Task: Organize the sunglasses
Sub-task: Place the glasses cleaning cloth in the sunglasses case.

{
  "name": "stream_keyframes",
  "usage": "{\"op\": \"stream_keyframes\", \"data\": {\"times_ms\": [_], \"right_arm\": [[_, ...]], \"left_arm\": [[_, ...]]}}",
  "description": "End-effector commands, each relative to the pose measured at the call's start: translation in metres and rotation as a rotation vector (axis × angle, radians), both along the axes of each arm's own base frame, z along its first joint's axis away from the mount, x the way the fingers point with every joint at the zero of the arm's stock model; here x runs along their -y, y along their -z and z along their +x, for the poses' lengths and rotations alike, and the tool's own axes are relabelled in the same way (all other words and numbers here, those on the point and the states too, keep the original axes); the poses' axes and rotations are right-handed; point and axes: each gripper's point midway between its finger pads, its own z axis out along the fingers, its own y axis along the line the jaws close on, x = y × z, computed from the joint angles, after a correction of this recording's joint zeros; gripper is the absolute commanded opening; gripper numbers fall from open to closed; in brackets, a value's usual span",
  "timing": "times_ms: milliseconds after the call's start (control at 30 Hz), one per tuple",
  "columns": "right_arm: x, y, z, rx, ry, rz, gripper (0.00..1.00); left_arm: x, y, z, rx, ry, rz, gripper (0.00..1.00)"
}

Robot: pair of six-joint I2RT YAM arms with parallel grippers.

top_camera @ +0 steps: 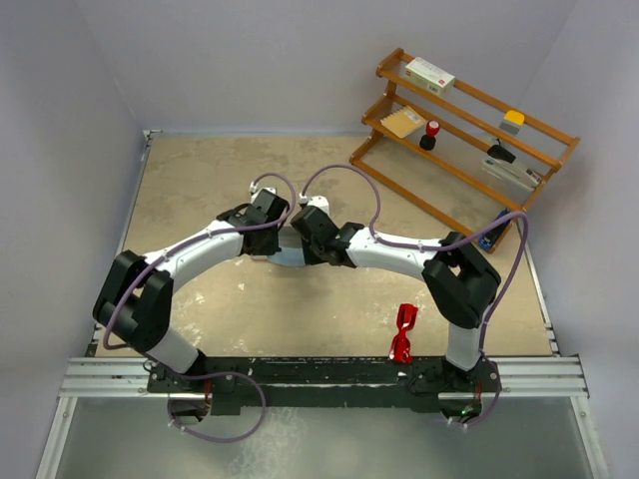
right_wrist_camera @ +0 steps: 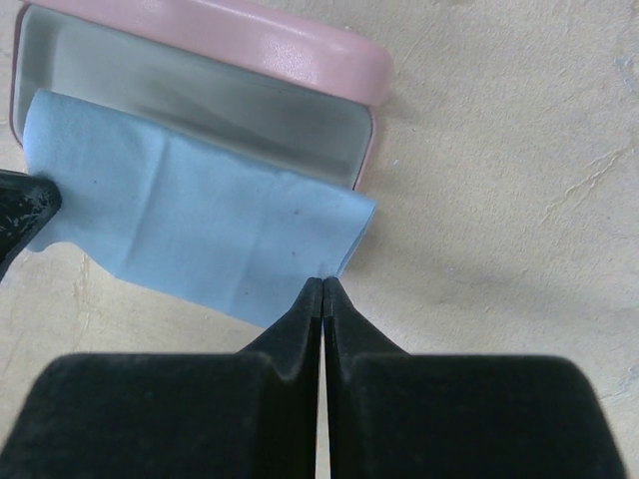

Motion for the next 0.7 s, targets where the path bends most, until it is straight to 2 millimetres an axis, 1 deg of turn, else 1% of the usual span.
{"op": "stream_keyframes", "data": {"times_ms": [0,233,467,667], "right_arm": [[-0.004,-0.023,0.01,0.068,0.045,0.053,0.0],[-0.006,-0.028,0.014,0.085,0.057,0.07,0.0],[-0.012,-0.028,0.017,0.088,0.051,0.079,0.0],[-0.018,-0.037,0.021,0.11,0.045,0.084,0.0]], "left_arm": [[0.001,-0.017,0.01,0.064,-0.006,-0.085,0.0],[-0.008,-0.02,0.013,0.077,-0.015,-0.101,0.0],[-0.015,-0.016,0.015,0.072,-0.018,-0.111,0.0],[-0.018,-0.022,0.017,0.085,-0.016,-0.109,0.0]]}}
